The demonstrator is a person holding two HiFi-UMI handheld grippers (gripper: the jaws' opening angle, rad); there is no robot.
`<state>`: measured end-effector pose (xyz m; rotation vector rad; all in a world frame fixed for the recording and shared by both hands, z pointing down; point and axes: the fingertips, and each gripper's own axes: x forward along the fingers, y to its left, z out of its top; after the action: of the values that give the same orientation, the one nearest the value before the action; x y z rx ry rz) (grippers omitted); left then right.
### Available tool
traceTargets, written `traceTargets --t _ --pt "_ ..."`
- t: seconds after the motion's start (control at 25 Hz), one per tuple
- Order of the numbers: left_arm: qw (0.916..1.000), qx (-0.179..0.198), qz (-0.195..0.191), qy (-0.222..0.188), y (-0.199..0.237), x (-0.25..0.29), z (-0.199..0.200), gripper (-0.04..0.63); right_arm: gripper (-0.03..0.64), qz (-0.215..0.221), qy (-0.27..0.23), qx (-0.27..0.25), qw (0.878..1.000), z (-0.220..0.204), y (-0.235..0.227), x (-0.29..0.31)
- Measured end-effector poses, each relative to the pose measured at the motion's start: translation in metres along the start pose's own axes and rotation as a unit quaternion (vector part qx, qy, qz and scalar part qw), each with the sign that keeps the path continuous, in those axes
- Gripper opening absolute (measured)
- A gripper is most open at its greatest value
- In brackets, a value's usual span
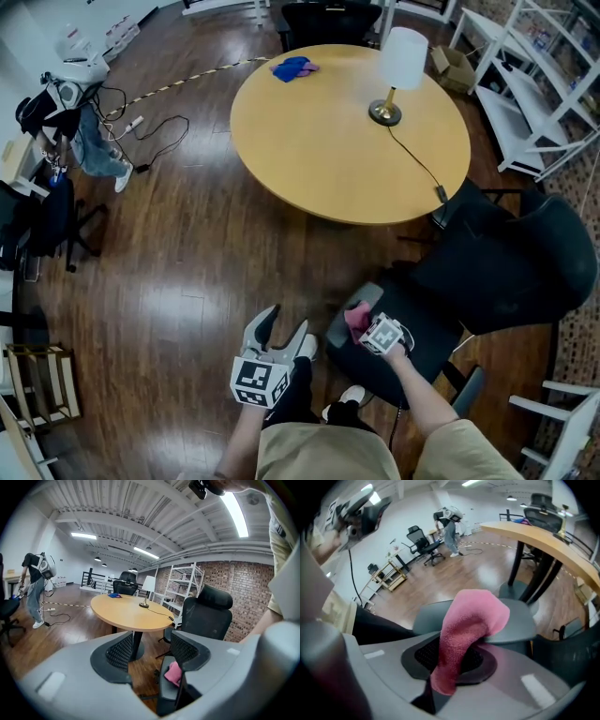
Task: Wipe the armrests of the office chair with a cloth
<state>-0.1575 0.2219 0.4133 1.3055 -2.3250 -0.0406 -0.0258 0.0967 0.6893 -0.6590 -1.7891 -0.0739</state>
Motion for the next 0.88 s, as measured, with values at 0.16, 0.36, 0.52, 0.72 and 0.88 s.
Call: traceTargets --t 0.16,0.36,0.52,0.72,0.88 --pt "1.0000 -0.003 -0.001 0.000 -0.002 0.001 -0.001 0.245 0.069 0.023 0.001 -0.044 0.999 0.002 0.064 0.019" --pt "1.0000 -0.008 0.003 0.003 -0.001 0.002 -0.007 0.244 0.069 0.051 0.009 -0.054 0.997 0.008 0.096 0.023" --pt "0.9999 -0.010 -0.004 0.004 -0.004 0.002 -0.004 0.244 0.069 0.054 -0.040 -0.003 0.998 0.015 0.076 0.015" --pt "1.0000 -0.006 -0.001 0.007 -0.003 -0.002 -0.005 0.244 0.069 -0.112 -0.130 0.144 0.975 0.013 -0.070 -0.037" --pt "0.9998 -0.005 0.003 0.019 0.001 -0.008 -0.013 0.244 0.071 -0.155 -0.076 0.163 0.972 -0.008 -0.134 -0.047"
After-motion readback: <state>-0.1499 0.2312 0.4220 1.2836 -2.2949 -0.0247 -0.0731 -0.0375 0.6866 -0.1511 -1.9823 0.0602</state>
